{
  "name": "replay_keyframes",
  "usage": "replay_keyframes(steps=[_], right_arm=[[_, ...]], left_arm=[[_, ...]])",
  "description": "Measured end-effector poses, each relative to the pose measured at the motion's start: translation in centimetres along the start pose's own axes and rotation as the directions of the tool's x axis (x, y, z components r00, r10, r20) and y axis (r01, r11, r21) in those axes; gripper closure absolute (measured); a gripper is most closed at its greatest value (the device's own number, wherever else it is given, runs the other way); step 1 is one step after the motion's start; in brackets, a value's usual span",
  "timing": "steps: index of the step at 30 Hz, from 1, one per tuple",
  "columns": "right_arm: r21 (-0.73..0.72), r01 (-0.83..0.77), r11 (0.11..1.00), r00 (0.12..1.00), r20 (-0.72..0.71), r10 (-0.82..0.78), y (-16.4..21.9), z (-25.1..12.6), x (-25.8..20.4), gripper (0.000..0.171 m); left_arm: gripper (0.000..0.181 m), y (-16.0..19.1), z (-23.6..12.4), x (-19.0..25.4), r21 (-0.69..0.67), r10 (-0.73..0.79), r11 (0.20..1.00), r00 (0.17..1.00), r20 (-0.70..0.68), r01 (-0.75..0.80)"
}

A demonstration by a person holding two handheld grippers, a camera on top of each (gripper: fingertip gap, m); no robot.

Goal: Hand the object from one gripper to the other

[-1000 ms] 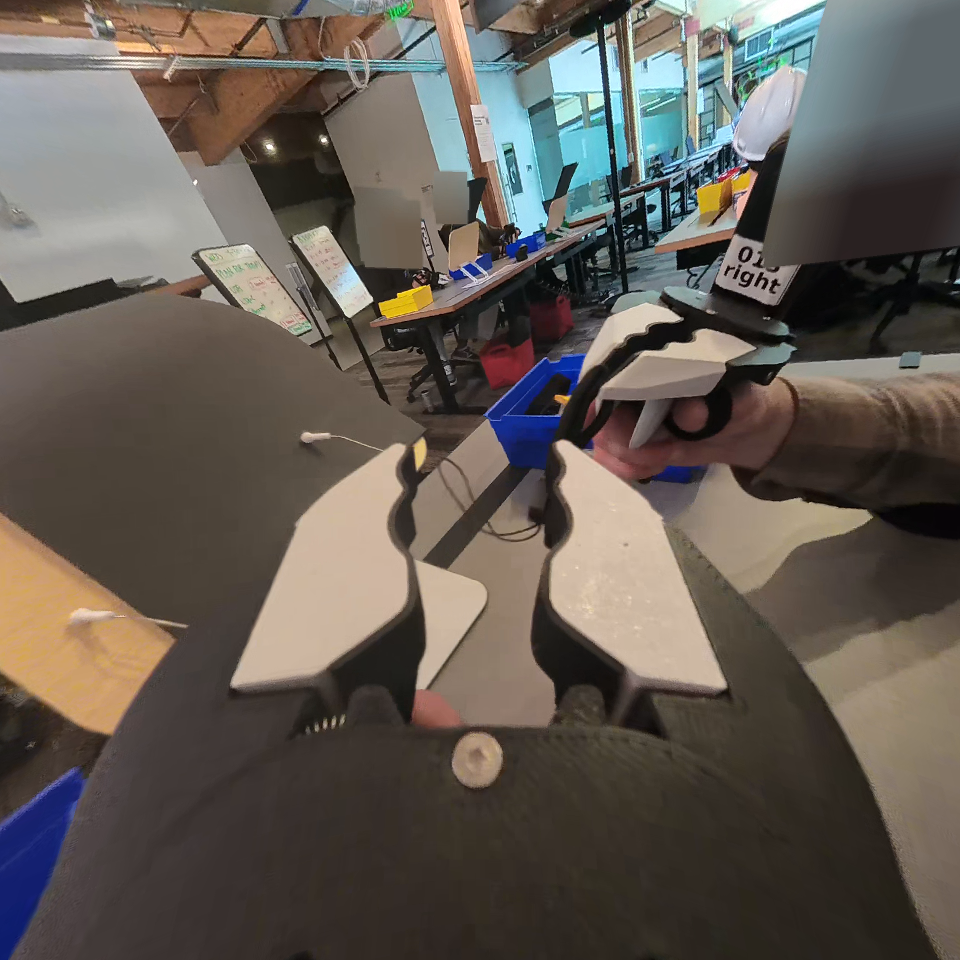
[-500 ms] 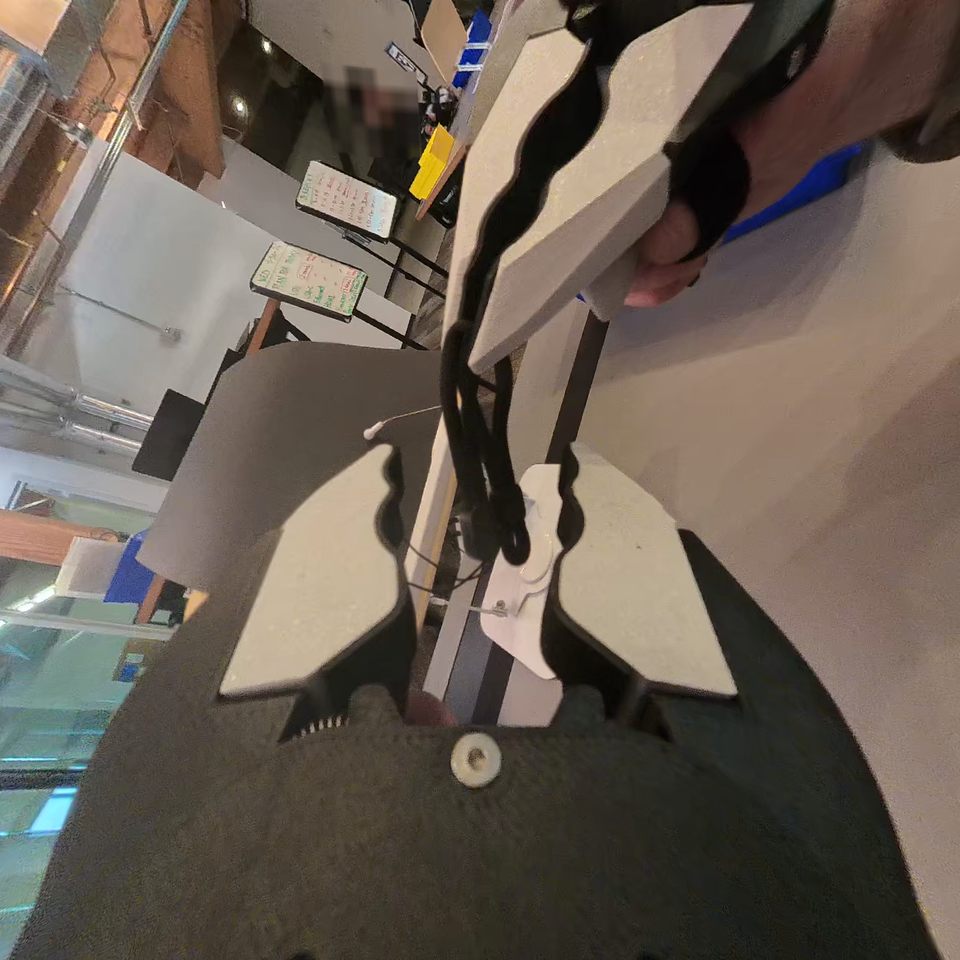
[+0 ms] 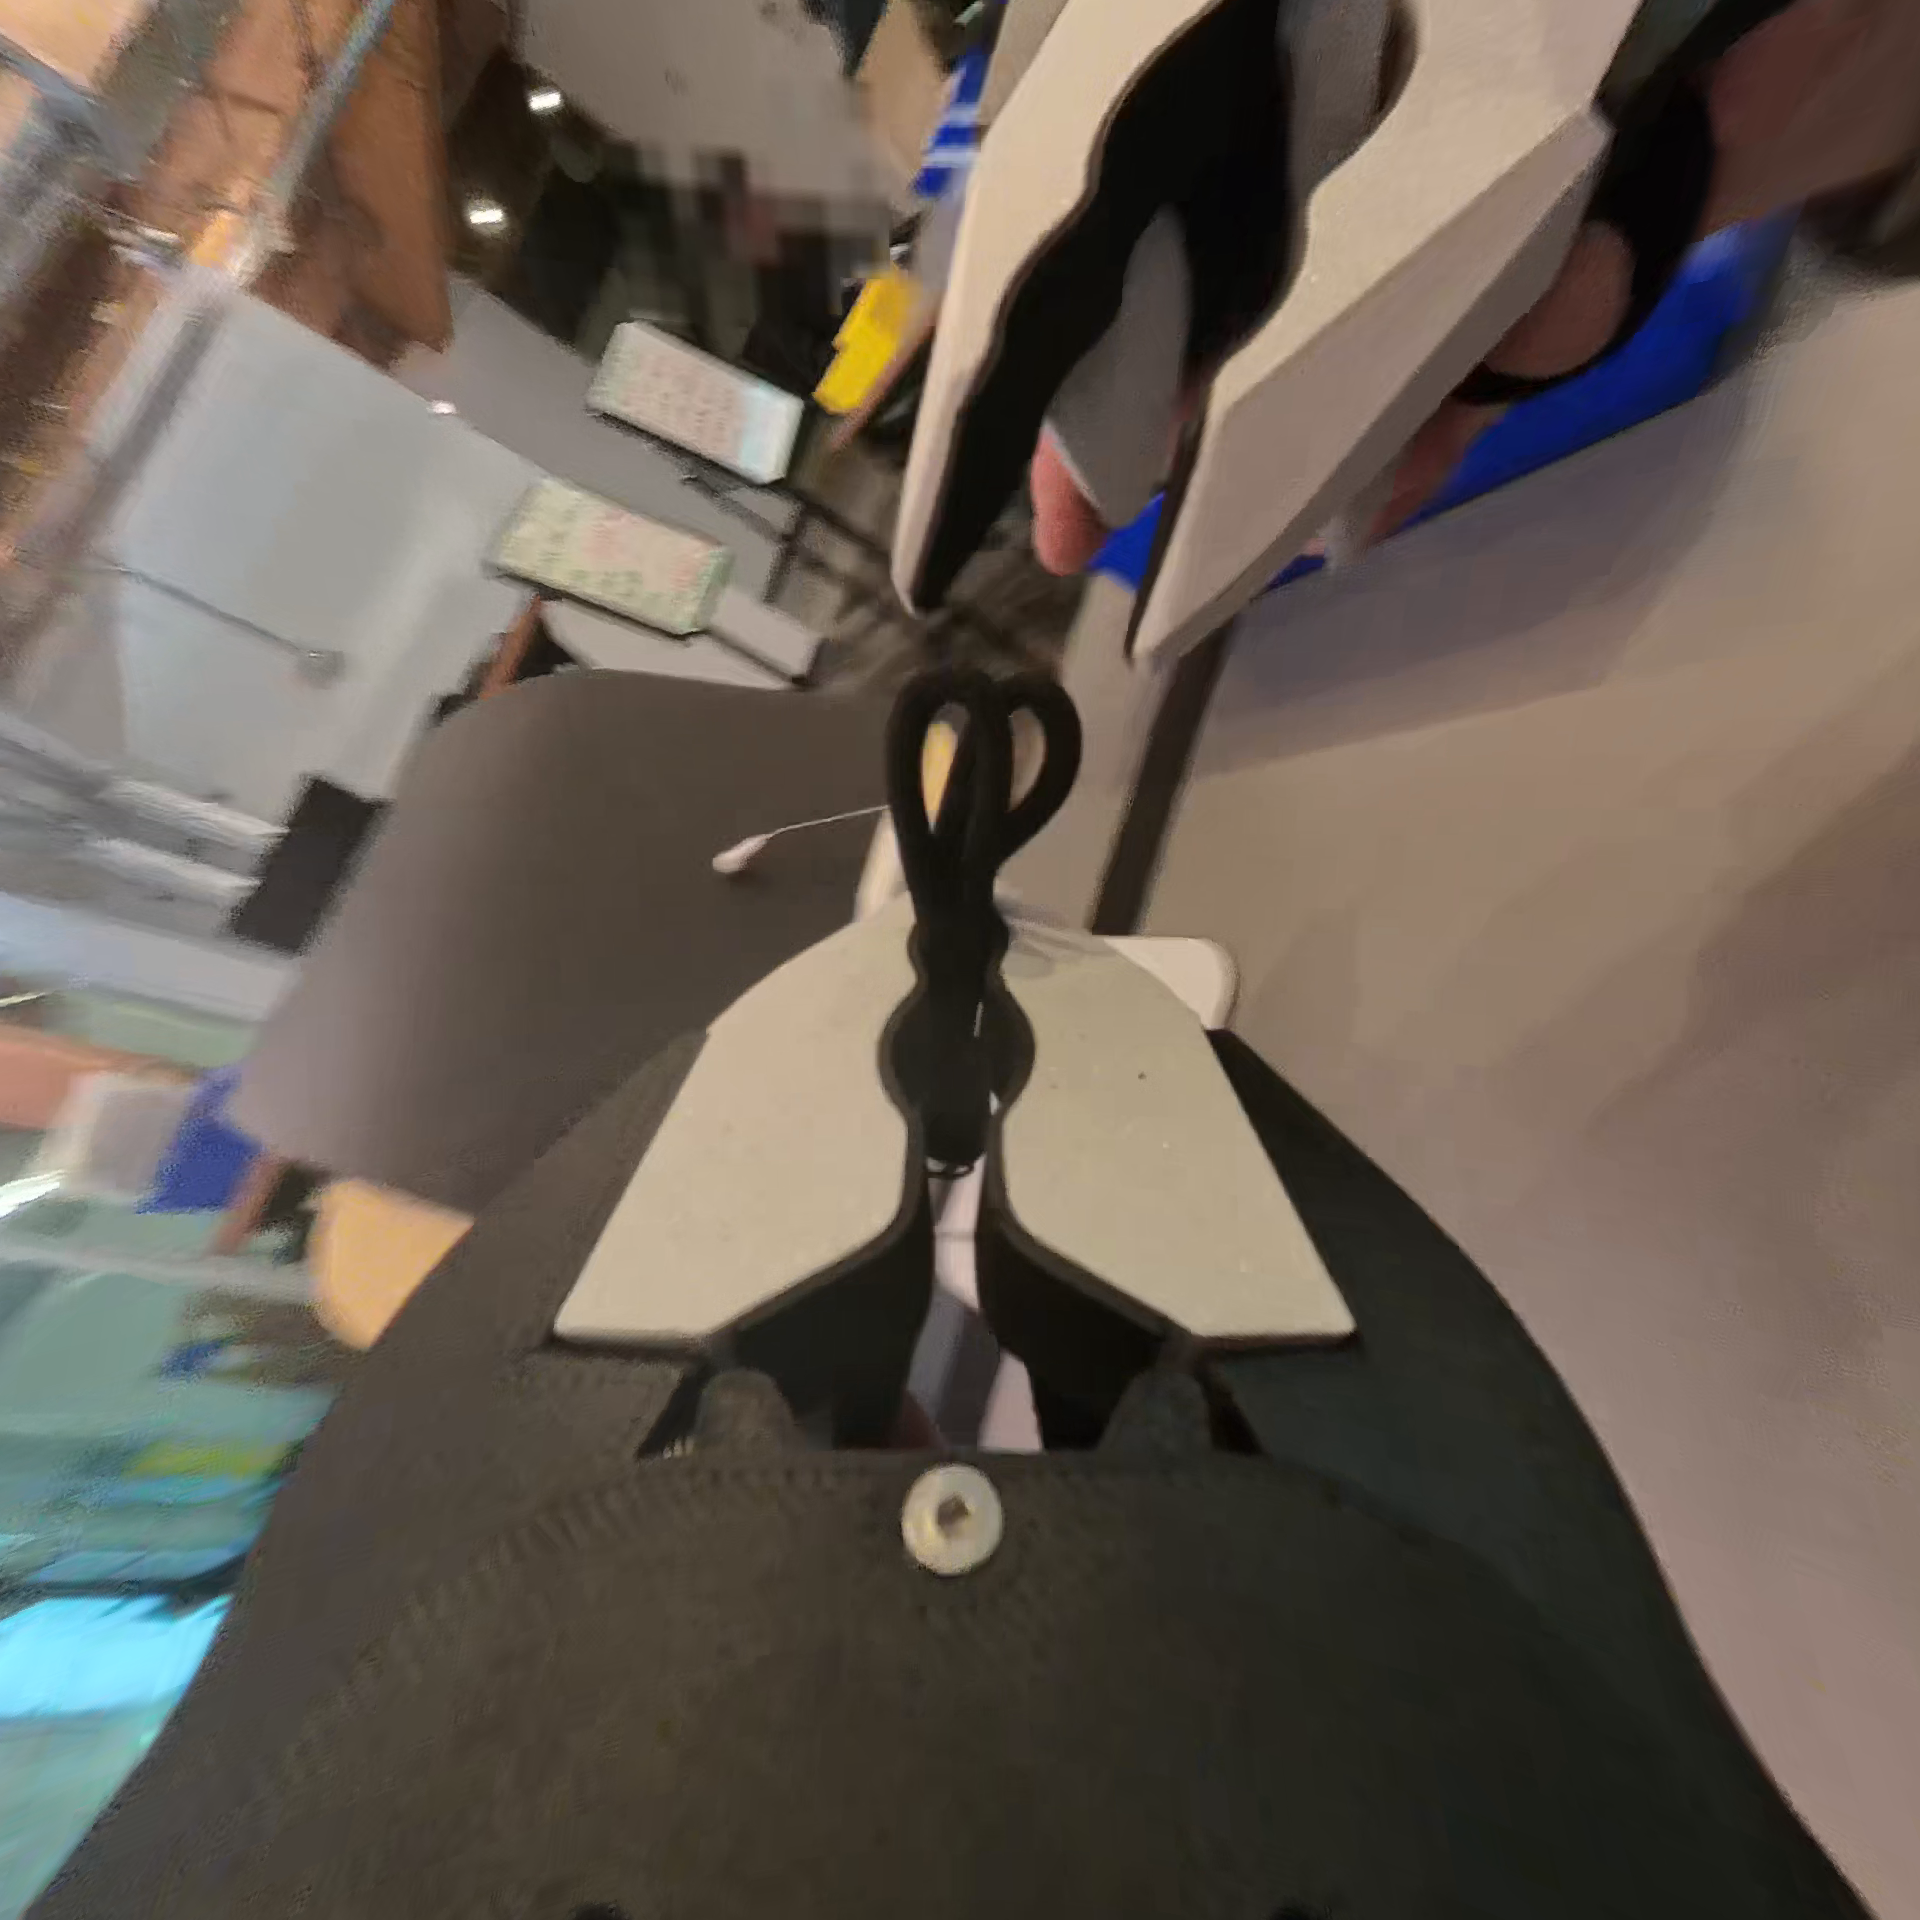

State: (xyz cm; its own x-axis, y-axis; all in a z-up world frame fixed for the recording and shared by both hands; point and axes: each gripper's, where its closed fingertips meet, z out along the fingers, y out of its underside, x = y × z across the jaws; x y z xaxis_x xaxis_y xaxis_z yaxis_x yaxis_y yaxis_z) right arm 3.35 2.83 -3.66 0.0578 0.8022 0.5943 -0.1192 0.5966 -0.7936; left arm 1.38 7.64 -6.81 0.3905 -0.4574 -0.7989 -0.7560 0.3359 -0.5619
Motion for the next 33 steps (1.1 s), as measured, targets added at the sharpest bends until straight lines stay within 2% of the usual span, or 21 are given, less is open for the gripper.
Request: replay_keyframes(steps=[3, 6, 8, 12, 17, 20, 23, 24, 27, 30, 32, 33], right_arm=[[0.074, -0.016, 0.997, 0.999, 0.044, 0.013, -1.5, -1.1, 0.1, 0.138], [0.145, -0.073, 0.987, 0.991, 0.122, 0.056, -2.7, -1.5, -0.8, 0.133], [0.186, -0.102, 0.977, 0.982, 0.179, 0.068, -3.1, -1.2, -2.1, 0.131], [0.189, -0.178, 0.966, 0.959, 0.253, 0.127, -2.8, 0.1, -4.3, 0.13], [0.188, -0.227, 0.955, 0.943, 0.289, 0.167, -2.4, 0.6, -5.2, 0.147], [0.178, -0.233, 0.956, 0.938, 0.3, 0.172, -2.3, 0.8, -5.5, 0.152], [0.157, -0.248, 0.956, 0.929, 0.319, 0.188, -2.1, 0.9, -5.8, 0.16], [0.149, -0.25, 0.957, 0.925, 0.327, 0.191, -2.0, 0.9, -6.0, 0.168], [0.14, -0.279, 0.95, 0.912, 0.348, 0.217, -2.0, 0.9, -6.3, 0.171], [0.15, -0.313, 0.938, 0.915, 0.312, 0.256, -2.0, 0.9, -5.2, 0.171], [0.167, -0.336, 0.927, 0.921, 0.263, 0.287, -1.9, 0.8, -3.9, 0.171], [0.176, -0.346, 0.921, 0.924, 0.232, 0.303, -1.8, 0.7, -3.1, 0.171]], left_arm=[[0.179, -1.3, -1.2, 0.9, 0.119, -0.192, 0.968, 0.956, -0.22, 0.222], [0.18, -3.6, -3.1, 2.6, 0.225, -0.283, 0.871, 0.82, -0.498, 0.437], [0.18, -4.4, -3.7, 4.0, 0.232, -0.27, 0.84, 0.749, -0.605, 0.49], [0.179, -5.5, -4.3, 7.0, 0.202, -0.215, 0.829, 0.631, -0.745, 0.522], [0.18, -6.0, -4.3, 8.6, 0.179, -0.178, 0.84, 0.573, -0.8, 0.512], [0.18, -6.1, -4.4, 8.9, 0.167, -0.171, 0.842, 0.545, -0.821, 0.514], [0.179, -6.0, -4.5, 9.3, 0.152, -0.166, 0.85, 0.531, -0.831, 0.504], [0.18, -5.9, -4.4, 9.4, 0.148, -0.166, 0.855, 0.533, -0.83, 0.497], [0.179, -5.8, -4.4, 9.5, 0.14, -0.164, 0.861, 0.528, -0.834, 0.489], [0.176, -5.7, -3.6, 8.6, 0.14, -0.202, 0.862, 0.583, -0.787, 0.488], [0.154, -5.2, -2.6, 7.3, 0.148, -0.241, 0.866, 0.659, -0.712, 0.477], [0.148, -5.0, -2.3, 6.7, 0.152, -0.253, 0.87, 0.689, -0.679, 0.469]])
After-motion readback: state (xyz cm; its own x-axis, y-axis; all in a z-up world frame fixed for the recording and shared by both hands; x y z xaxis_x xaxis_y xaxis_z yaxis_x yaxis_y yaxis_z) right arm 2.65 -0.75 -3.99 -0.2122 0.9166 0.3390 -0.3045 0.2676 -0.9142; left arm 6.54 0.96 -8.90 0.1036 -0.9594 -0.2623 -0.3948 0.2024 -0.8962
